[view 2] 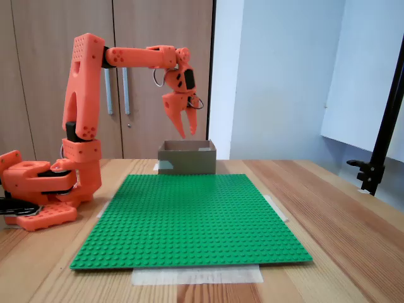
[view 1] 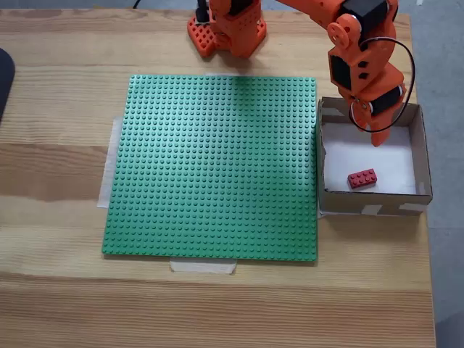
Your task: Pick the red lego block and put it in the box.
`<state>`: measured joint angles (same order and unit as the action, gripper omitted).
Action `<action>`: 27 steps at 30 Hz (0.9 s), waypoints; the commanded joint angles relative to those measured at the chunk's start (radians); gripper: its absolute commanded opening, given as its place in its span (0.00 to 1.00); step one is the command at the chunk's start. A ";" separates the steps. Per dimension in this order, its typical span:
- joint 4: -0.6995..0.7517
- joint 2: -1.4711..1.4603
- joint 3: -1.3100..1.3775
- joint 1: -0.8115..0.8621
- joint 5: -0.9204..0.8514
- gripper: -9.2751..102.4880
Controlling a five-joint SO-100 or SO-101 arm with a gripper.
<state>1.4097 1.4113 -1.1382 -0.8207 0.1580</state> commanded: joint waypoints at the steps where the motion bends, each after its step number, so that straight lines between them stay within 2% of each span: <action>1: -0.008 0.087 -0.008 0.003 -0.015 0.23; 10: -0.149 0.380 -0.321 0.077 -0.129 0.16; 17: -0.204 0.577 -0.503 0.147 -0.186 0.08; 27: -0.265 0.857 -0.799 0.307 -0.184 0.08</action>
<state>1.1689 2.1767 -1.8883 -0.5599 -0.0230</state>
